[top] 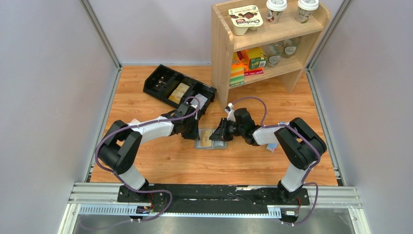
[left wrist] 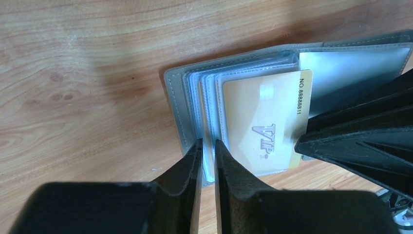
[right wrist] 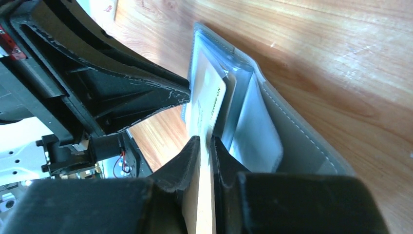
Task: Take the credit cards out of the card holder
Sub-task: Remove the credit card from the card holder.
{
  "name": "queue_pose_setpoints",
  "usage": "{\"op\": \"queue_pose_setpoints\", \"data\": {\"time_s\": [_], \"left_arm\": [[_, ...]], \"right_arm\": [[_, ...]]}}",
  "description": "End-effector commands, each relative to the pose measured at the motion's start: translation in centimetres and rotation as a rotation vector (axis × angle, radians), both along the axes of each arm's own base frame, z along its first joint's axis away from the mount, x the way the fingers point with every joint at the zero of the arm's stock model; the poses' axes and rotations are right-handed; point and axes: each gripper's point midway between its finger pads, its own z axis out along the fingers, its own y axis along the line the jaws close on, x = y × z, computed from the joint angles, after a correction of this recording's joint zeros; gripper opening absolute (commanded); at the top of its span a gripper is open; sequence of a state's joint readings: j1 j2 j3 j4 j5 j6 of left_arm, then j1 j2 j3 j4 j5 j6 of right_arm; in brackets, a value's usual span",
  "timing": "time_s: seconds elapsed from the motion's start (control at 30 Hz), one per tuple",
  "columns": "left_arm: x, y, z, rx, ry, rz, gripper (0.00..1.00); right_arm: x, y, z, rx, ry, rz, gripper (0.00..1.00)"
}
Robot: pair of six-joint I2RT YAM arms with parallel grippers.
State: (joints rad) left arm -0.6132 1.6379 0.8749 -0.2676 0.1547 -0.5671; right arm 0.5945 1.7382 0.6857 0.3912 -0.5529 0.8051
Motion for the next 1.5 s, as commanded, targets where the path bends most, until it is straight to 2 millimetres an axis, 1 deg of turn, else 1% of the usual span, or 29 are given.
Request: {"op": "queue_pose_setpoints", "data": {"time_s": [0.0,0.17,0.37,0.6,0.67,0.73,0.93,1.17,1.37,1.47], "left_arm": [[-2.2,2.5,-3.3,0.151,0.09,0.001,0.2],[-2.1,2.0,-3.1,0.145,0.083,-0.009,0.2],[-2.1,1.6,-3.0,0.135,0.072,-0.02,0.2],[-2.4,1.4,-3.2,0.139,0.076,-0.029,0.19],[-2.5,1.5,-3.3,0.144,0.079,-0.027,0.19],[-2.6,1.7,-3.4,0.154,0.083,-0.021,0.19],[-3.0,3.0,-3.9,0.213,0.097,0.018,0.16],[-3.3,3.4,-4.4,0.232,0.116,0.023,0.13],[-3.3,3.3,-4.3,0.227,0.114,0.02,0.12],[-3.4,3.4,-4.3,0.226,0.115,0.023,0.11]], "right_arm": [[0.3,1.8,3.0,0.131,-0.05,0.049,0.14],[0.8,2.5,2.6,0.151,-0.018,0.048,0.18],[0.8,3.0,1.4,0.159,0.021,0.055,0.24],[0.6,3.8,1.4,0.181,0.03,0.089,0.28],[0.6,3.9,1.5,0.185,0.028,0.095,0.27],[0.6,3.8,1.6,0.185,0.021,0.094,0.23],[0.7,1.8,1.3,0.176,0.011,0.064,0.17],[0.2,0.6,1.5,0.221,0.004,0.067,0.16],[0.0,0.4,2.2,0.263,-0.014,0.078,0.15],[0.1,0.4,2.3,0.272,-0.018,0.076,0.13]]}}
